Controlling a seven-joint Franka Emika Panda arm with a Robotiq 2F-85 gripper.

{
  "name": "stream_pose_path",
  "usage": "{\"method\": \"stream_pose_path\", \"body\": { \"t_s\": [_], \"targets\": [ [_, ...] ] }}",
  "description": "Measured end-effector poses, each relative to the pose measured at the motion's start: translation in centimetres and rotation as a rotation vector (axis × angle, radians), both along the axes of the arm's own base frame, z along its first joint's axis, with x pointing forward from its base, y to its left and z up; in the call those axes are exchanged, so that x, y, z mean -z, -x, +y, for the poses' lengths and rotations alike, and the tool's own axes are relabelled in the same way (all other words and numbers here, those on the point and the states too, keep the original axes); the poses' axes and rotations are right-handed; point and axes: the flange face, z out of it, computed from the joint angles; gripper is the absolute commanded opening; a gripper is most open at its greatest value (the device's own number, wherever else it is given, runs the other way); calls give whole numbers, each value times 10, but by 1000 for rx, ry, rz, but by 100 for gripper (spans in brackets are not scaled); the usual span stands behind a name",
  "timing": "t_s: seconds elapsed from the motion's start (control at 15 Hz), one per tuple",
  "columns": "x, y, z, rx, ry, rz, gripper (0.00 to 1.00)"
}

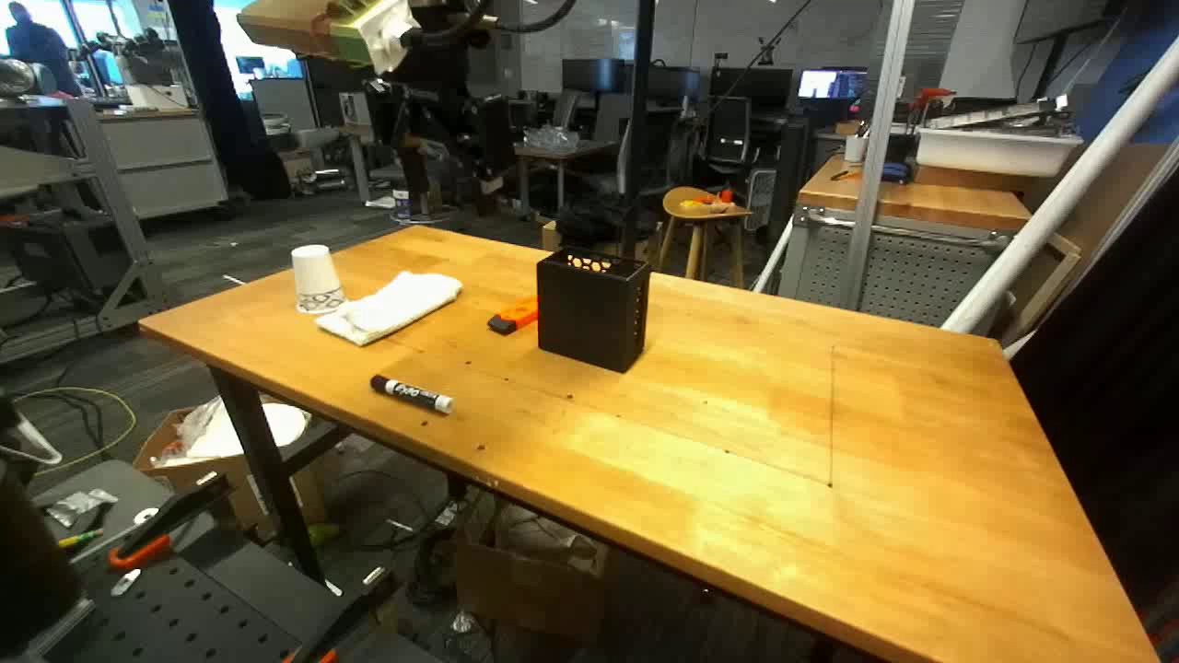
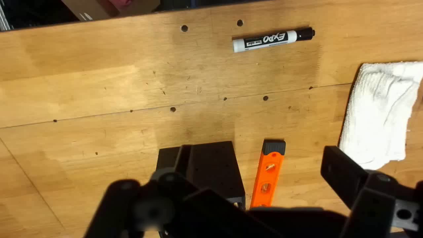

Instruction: Put the towel inside the box

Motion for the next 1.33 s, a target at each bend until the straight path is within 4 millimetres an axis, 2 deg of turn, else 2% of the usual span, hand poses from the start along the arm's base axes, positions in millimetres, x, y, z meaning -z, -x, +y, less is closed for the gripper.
{"method": "stream_pose_path", "body": {
  "t_s": [0.27,1.0,1.13,1.33],
  "targets": [
    [-5,-1,0,0,1,-13,100],
    [-3,-1,0,-1,1,-7,100],
    [-1,-3,5,-13,6,-2,100],
    [-4,-14,23,-61,20,-14,100]
  ]
}}
